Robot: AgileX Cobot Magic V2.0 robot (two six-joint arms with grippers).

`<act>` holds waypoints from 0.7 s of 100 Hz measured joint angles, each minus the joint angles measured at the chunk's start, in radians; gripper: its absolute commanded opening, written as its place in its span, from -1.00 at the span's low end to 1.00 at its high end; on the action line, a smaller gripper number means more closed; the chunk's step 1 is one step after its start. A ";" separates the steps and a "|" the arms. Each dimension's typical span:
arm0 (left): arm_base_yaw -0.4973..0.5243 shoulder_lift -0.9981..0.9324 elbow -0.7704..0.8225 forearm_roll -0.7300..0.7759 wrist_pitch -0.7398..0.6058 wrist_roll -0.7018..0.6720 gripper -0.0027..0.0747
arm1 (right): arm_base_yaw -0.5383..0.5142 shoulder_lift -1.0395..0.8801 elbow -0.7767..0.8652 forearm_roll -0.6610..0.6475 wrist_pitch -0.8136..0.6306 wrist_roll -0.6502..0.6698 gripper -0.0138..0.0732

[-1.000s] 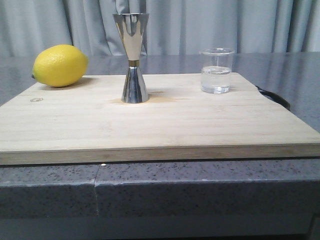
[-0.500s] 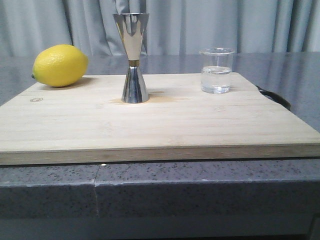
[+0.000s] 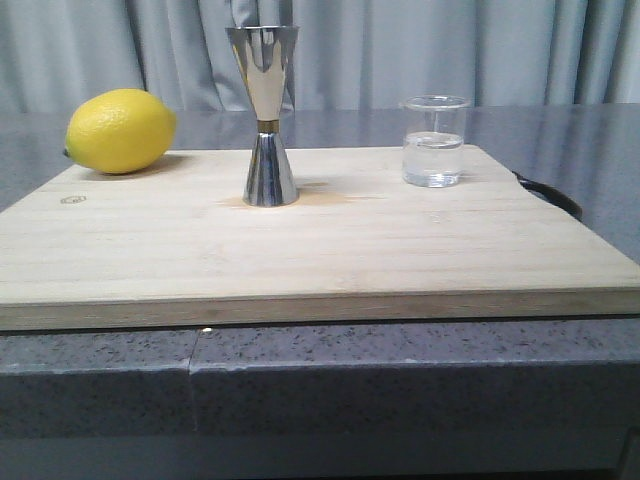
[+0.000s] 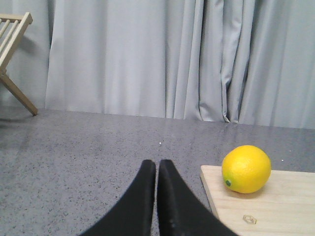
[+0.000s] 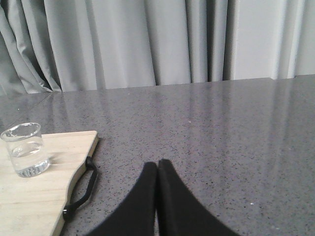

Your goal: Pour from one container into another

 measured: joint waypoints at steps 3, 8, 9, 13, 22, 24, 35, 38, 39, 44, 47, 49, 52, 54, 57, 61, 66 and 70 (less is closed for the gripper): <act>0.000 0.019 -0.040 0.000 0.023 0.000 -0.98 | 0.000 0.021 -0.029 0.000 0.018 -0.004 -0.83; 0.000 0.056 -0.095 0.000 0.059 0.007 -0.98 | 0.000 0.060 -0.079 0.000 0.049 -0.012 -0.83; 0.000 0.067 -0.103 0.000 0.064 0.009 -0.98 | 0.000 0.071 -0.093 0.000 0.057 -0.014 -0.83; 0.000 0.096 -0.149 0.000 0.094 0.022 -0.98 | 0.000 0.106 -0.135 0.000 0.075 -0.024 -0.83; 0.000 0.170 -0.239 0.000 0.151 0.054 -0.98 | 0.000 0.173 -0.211 0.000 0.100 -0.049 -0.83; 0.000 0.185 -0.256 0.000 0.160 0.057 -0.98 | 0.000 0.189 -0.226 0.000 0.102 -0.051 -0.83; 0.000 0.241 -0.298 0.000 0.163 0.068 -0.98 | 0.000 0.249 -0.284 0.000 0.104 -0.057 -0.83; 0.000 0.249 -0.302 0.000 0.163 0.068 -0.98 | 0.000 0.258 -0.289 0.000 0.100 -0.057 -0.83; 0.000 0.253 -0.302 0.000 0.163 0.068 -0.98 | 0.000 0.261 -0.289 0.000 0.100 -0.057 -0.83; 0.000 0.261 -0.302 0.000 0.163 0.070 -0.98 | 0.000 0.268 -0.291 0.000 0.098 -0.057 -0.83; 0.000 0.263 -0.302 0.000 0.165 0.070 -0.98 | 0.000 0.269 -0.291 0.000 0.098 -0.058 -0.83; 0.000 0.265 -0.302 0.000 0.166 0.070 -0.98 | 0.000 0.270 -0.291 0.000 0.098 -0.058 -0.83; 0.000 0.265 -0.302 0.000 0.169 0.070 -0.98 | 0.000 0.272 -0.291 0.000 0.098 -0.058 -0.83; 0.000 0.265 -0.302 0.000 0.171 0.070 -0.98 | 0.000 0.272 -0.292 0.000 0.098 -0.058 -0.83; 0.000 0.265 -0.302 0.000 0.173 0.070 -0.98 | 0.000 0.272 -0.293 0.000 0.098 -0.060 -0.83; 0.000 0.265 -0.302 0.000 0.174 0.070 -0.98 | 0.000 0.272 -0.293 0.000 0.097 -0.059 -0.83; 0.000 0.265 -0.302 0.000 0.176 0.070 -0.98 | 0.000 0.272 -0.293 0.000 0.097 -0.059 -0.83; 0.000 0.265 -0.302 0.000 0.176 0.070 -0.98 | 0.000 0.272 -0.293 0.000 0.097 -0.059 -0.83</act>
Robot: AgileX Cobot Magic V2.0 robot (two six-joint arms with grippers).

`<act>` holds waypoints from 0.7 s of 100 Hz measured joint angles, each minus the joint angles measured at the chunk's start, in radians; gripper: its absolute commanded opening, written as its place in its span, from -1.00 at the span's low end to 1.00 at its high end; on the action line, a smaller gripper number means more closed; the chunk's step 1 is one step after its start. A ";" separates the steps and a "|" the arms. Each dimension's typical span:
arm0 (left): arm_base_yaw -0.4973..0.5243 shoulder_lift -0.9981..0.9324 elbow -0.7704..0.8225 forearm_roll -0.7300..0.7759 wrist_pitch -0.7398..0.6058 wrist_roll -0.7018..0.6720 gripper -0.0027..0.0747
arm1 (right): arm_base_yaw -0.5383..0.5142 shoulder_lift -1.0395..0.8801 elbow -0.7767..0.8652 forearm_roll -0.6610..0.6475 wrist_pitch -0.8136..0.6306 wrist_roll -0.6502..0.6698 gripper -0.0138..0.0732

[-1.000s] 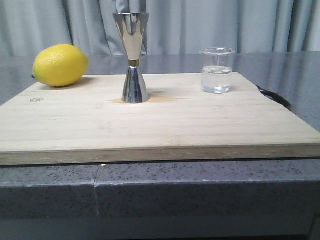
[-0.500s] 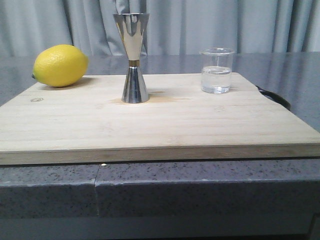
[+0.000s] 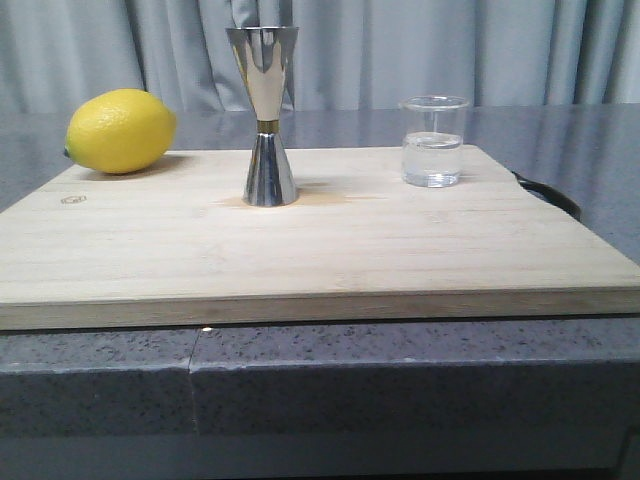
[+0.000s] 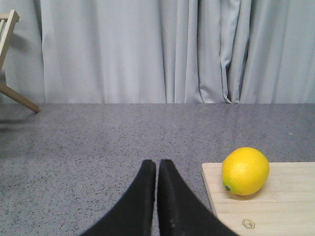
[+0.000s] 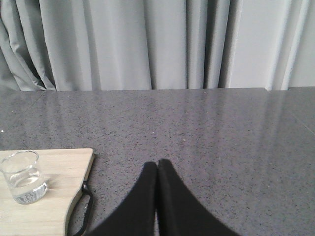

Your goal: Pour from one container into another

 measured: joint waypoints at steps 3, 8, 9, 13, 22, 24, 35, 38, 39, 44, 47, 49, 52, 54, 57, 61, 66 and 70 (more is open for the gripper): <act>0.000 0.000 0.000 0.000 0.000 0.000 -0.98 | 0.000 0.000 0.000 0.000 0.000 0.000 -0.83; 0.000 0.000 0.000 0.000 0.000 0.000 -0.98 | 0.000 0.000 0.000 0.000 0.000 0.000 -0.83; 0.000 0.000 0.000 0.000 0.000 0.000 -0.98 | 0.000 0.000 0.000 0.000 0.000 0.000 -0.83; 0.000 0.000 0.000 0.000 0.000 0.000 -0.98 | 0.000 0.000 0.000 0.000 0.000 0.000 -0.83; 0.000 0.000 0.000 0.000 0.001 0.000 -0.98 | 0.000 0.000 0.000 0.000 0.000 0.000 -0.83; 0.000 0.000 0.000 0.000 0.001 0.000 -0.98 | 0.000 0.000 0.000 0.000 0.000 0.000 -0.83; 0.000 0.000 0.000 0.000 0.001 0.000 -0.98 | 0.000 0.000 0.000 0.000 0.000 0.000 -0.82; 0.000 0.000 0.000 0.000 0.001 0.000 -0.97 | 0.000 0.000 0.000 0.000 0.000 0.000 -0.81; 0.000 0.000 0.000 0.000 0.001 0.000 -0.96 | 0.000 0.000 0.000 0.000 0.002 0.000 -0.80; 0.000 0.000 0.000 0.002 0.001 0.000 -0.86 | 0.000 0.000 0.000 0.000 0.006 0.000 -0.68; 0.000 0.000 0.000 0.007 0.002 0.000 -0.71 | 0.000 0.000 0.000 0.000 0.006 0.000 -0.54; 0.000 0.000 0.000 0.007 0.004 0.000 -0.64 | 0.000 0.000 0.000 0.000 0.006 0.000 -0.44; 0.000 0.000 0.000 0.014 0.004 0.000 -0.42 | 0.000 0.000 0.000 0.000 0.006 0.000 -0.30; 0.000 0.000 0.000 0.015 0.004 0.000 -0.27 | 0.000 0.000 0.000 0.000 0.006 0.000 -0.18; 0.000 0.000 0.000 0.020 0.006 0.000 -0.08 | 0.000 0.000 0.000 0.000 0.006 0.000 -0.02; 0.000 0.002 0.000 0.022 0.007 0.000 0.21 | 0.000 0.000 0.000 0.000 0.006 0.000 0.21; 0.000 0.002 0.000 0.024 0.008 0.000 0.48 | 0.000 0.000 0.000 0.000 0.006 0.000 0.43; 0.000 0.002 0.000 0.024 0.008 0.000 0.61 | 0.000 0.000 0.000 0.000 0.006 0.000 0.57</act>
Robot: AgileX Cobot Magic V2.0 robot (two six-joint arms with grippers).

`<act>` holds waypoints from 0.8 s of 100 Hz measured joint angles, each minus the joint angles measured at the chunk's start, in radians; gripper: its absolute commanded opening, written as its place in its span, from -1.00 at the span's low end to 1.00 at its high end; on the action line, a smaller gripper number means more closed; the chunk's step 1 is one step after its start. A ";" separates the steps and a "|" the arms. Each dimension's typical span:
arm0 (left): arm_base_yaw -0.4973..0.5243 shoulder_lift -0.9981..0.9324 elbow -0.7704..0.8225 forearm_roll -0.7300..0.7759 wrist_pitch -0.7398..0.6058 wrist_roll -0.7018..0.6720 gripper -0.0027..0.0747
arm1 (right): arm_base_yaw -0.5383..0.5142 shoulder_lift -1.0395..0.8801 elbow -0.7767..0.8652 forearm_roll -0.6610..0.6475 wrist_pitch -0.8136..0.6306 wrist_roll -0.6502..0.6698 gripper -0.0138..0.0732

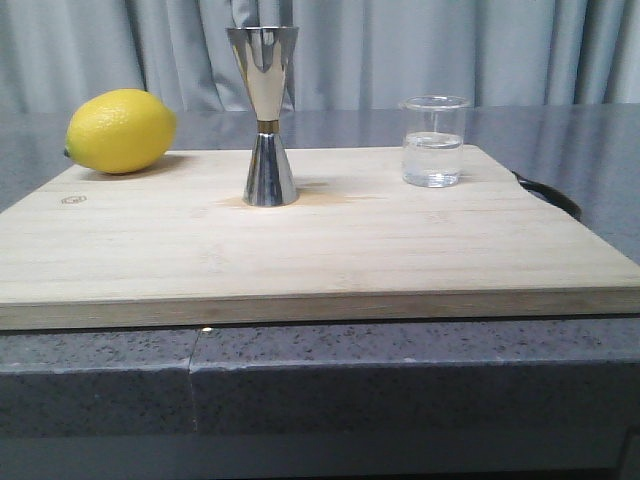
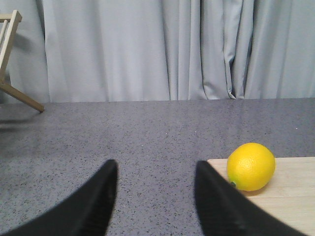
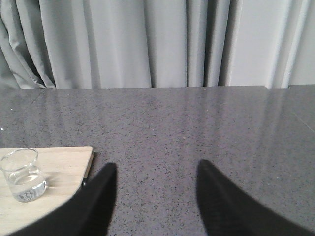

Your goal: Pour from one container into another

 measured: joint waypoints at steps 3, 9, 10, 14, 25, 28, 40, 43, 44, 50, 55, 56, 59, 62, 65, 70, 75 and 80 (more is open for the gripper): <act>0.000 0.000 0.000 0.000 0.000 0.000 0.69 | 0.000 0.000 0.000 0.000 0.000 0.000 0.63; 0.000 0.000 0.000 0.000 0.002 0.000 0.70 | 0.000 0.000 0.000 0.000 0.000 0.000 0.68; 0.000 0.000 0.000 0.000 0.002 0.000 0.69 | 0.000 0.000 0.000 0.000 0.000 0.000 0.68; 0.000 0.000 0.000 0.000 0.002 0.000 0.67 | 0.000 0.000 0.000 0.000 0.000 0.000 0.68; 0.000 0.000 0.000 0.000 0.002 0.000 0.62 | 0.000 0.000 0.000 0.000 0.000 0.000 0.67; 0.000 0.000 0.000 0.000 0.002 0.000 0.61 | 0.000 0.000 0.000 0.000 0.000 0.000 0.67; 0.000 0.000 0.000 -0.002 0.002 0.000 0.61 | 0.000 0.000 0.000 0.000 0.000 0.000 0.67; 0.000 0.000 0.000 -0.007 0.002 0.000 0.61 | 0.000 0.000 0.000 0.000 0.000 0.000 0.67; 0.000 0.000 0.000 -0.007 0.002 0.000 0.61 | 0.000 0.000 0.000 0.000 0.000 0.000 0.67; 0.000 0.000 0.000 -0.011 -0.001 0.000 0.61 | 0.000 0.000 0.000 0.000 0.000 0.000 0.67; 0.000 0.000 0.000 -0.016 -0.005 0.000 0.61 | 0.000 0.000 0.000 0.000 0.000 0.000 0.67; 0.000 0.000 0.000 -0.016 -0.005 0.000 0.61 | 0.000 0.000 0.000 0.000 0.000 0.000 0.67; 0.000 0.000 0.000 -0.018 -0.007 0.000 0.61 | 0.000 0.000 0.000 0.000 0.002 0.000 0.67; 0.000 0.000 0.000 -0.020 -0.009 0.000 0.61 | 0.000 0.000 0.000 0.000 0.002 0.000 0.67; 0.000 0.000 0.000 -0.023 -0.009 0.000 0.61 | 0.000 0.000 0.000 0.000 0.004 0.000 0.67; 0.000 0.002 0.000 -0.027 -0.009 0.000 0.61 | 0.000 0.000 -0.002 0.002 0.009 0.000 0.67; 0.000 0.010 -0.008 -0.031 0.005 0.000 0.61 | 0.000 0.001 -0.010 0.009 0.024 0.000 0.67; 0.000 0.027 -0.025 -0.031 0.037 0.000 0.61 | 0.000 0.012 -0.028 0.016 0.056 0.000 0.67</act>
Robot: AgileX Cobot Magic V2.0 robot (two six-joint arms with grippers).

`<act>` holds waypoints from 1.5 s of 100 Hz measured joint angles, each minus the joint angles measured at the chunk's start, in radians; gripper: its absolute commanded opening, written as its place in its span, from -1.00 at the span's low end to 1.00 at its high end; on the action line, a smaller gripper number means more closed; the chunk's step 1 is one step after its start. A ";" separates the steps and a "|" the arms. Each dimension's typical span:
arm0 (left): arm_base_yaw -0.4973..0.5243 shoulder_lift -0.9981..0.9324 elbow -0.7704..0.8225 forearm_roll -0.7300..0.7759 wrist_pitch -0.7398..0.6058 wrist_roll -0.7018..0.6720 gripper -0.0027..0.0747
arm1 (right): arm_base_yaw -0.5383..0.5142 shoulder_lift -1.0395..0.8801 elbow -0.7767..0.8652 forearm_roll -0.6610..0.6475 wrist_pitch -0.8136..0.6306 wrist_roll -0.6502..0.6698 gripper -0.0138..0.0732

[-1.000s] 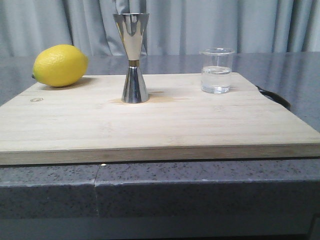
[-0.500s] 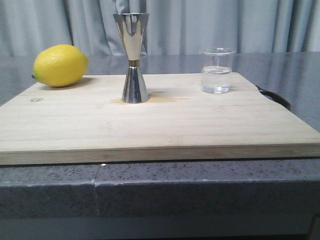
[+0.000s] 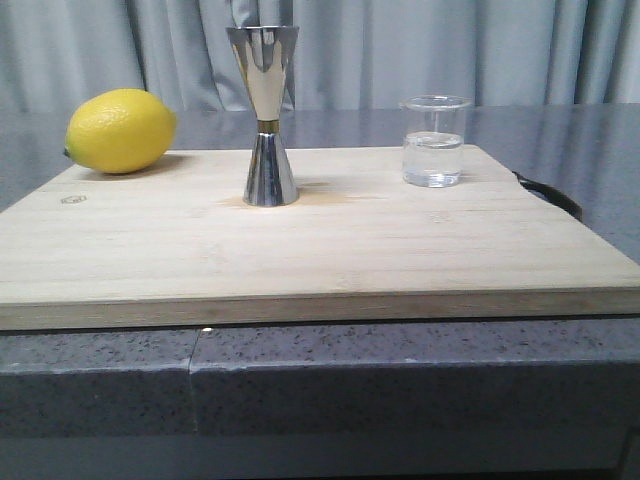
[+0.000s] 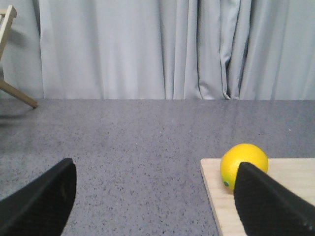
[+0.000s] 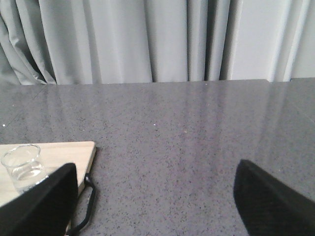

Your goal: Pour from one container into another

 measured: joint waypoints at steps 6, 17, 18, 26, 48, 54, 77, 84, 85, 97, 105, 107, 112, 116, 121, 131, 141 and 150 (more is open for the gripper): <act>0.000 0.033 -0.035 0.000 0.051 0.002 0.61 | 0.000 0.019 -0.034 0.004 0.051 0.000 0.67; 0.000 0.123 -0.113 -0.002 0.167 0.008 0.61 | 0.000 0.079 -0.098 0.006 0.149 0.000 0.67; 0.000 0.130 -0.118 -0.002 0.174 0.008 0.61 | 0.000 0.083 -0.106 0.006 0.160 0.000 0.66; 0.000 0.203 -0.164 -0.017 0.242 0.011 0.61 | 0.000 0.137 -0.146 0.006 0.217 0.000 0.66; 0.000 0.397 -0.189 -0.277 0.271 0.285 0.61 | 0.000 0.228 -0.175 0.011 0.272 0.000 0.66; 0.000 0.443 -0.189 -0.412 0.272 0.409 0.61 | 0.000 0.238 -0.175 0.011 0.272 0.000 0.67; 0.000 0.614 -0.168 -0.916 0.259 1.000 0.61 | 0.000 0.242 -0.175 0.011 0.272 0.000 0.66; 0.000 0.662 -0.142 -1.052 0.259 1.170 0.61 | 0.000 0.242 -0.175 0.011 0.272 0.000 0.66; 0.000 0.672 -0.136 -1.065 0.259 1.202 0.61 | 0.000 0.242 -0.175 0.011 0.272 0.000 0.66; 0.000 0.759 -0.091 -1.259 0.278 1.445 0.61 | 0.000 0.242 -0.175 0.011 0.272 0.000 0.66; 0.000 0.819 -0.083 -1.359 0.330 1.582 0.61 | 0.000 0.242 -0.175 0.011 0.272 0.000 0.66; 0.000 0.836 -0.083 -1.383 0.341 1.619 0.61 | 0.000 0.242 -0.175 0.011 0.272 0.000 0.66; 0.000 0.874 -0.081 -1.438 0.389 1.701 0.61 | 0.000 0.242 -0.175 0.011 0.272 0.000 0.66; 0.000 0.908 -0.079 -1.481 0.420 1.765 0.61 | 0.000 0.242 -0.175 0.011 0.272 0.000 0.66; 0.000 0.947 -0.079 -1.523 0.461 1.830 0.61 | 0.000 0.242 -0.175 0.011 0.272 0.000 0.66; 0.000 1.026 -0.079 -1.577 0.551 1.929 0.61 | 0.000 0.242 -0.175 0.011 0.271 0.000 0.66; 0.000 1.106 -0.081 -1.612 0.631 2.005 0.61 | 0.000 0.242 -0.175 0.011 0.269 0.000 0.66; 0.000 1.165 -0.087 -1.644 0.681 2.063 0.61 | 0.000 0.242 -0.175 0.011 0.268 0.000 0.66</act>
